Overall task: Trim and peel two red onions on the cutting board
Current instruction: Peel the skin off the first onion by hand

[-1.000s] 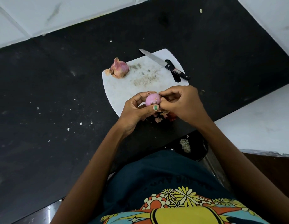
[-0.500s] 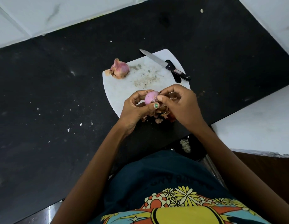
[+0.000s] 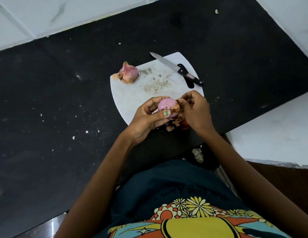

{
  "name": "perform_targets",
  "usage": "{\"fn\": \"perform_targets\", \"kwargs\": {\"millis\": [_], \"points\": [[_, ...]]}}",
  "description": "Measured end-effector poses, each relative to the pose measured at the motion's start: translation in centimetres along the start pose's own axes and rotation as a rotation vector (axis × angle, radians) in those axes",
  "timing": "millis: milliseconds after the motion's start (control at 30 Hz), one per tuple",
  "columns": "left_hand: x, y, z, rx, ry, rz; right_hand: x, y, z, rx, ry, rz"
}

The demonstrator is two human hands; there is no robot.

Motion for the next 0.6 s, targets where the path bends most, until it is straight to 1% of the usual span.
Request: {"fn": "perform_targets", "kwargs": {"millis": [133,300,367,400,433,500,533,600], "points": [[0.0,0.3,0.0,-0.013,0.007,0.084,0.0,0.9,0.0,0.034,0.056,0.137],[0.0,0.7,-0.1,0.115,0.006,-0.005,0.0,1.2,-0.2,-0.046,0.148,0.399],[-0.1,0.7,-0.2,0.15,-0.007,-0.038,-0.7,1.3,0.0,-0.072,0.165,0.433],[-0.1,0.7,-0.2,0.158,-0.014,-0.051,-1.2,1.5,0.2,-0.095,0.161,0.381],[-0.1,0.7,-0.2,0.165,-0.022,-0.063,-1.7,1.6,0.4,-0.131,0.139,0.277],[0.1,0.7,-0.2,0.167,-0.041,-0.092,-2.8,1.5,0.9,-0.237,0.044,0.005],[0.2,0.7,-0.1,0.165,-0.048,-0.104,-3.0,1.4,1.1,-0.281,0.001,-0.082],[0.2,0.6,-0.1,0.159,-0.062,-0.124,-3.1,1.2,1.3,-0.301,-0.027,-0.13]]}}
Point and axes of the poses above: each hand's wrist, its own z-axis away from the middle knuckle, its own y-axis out of the back of the hand, x = y × z, the point moved 3 cm from there along -z, towards the middle knuckle, and after that the axes turned 2 degrees about x, right-handed, at the moved point
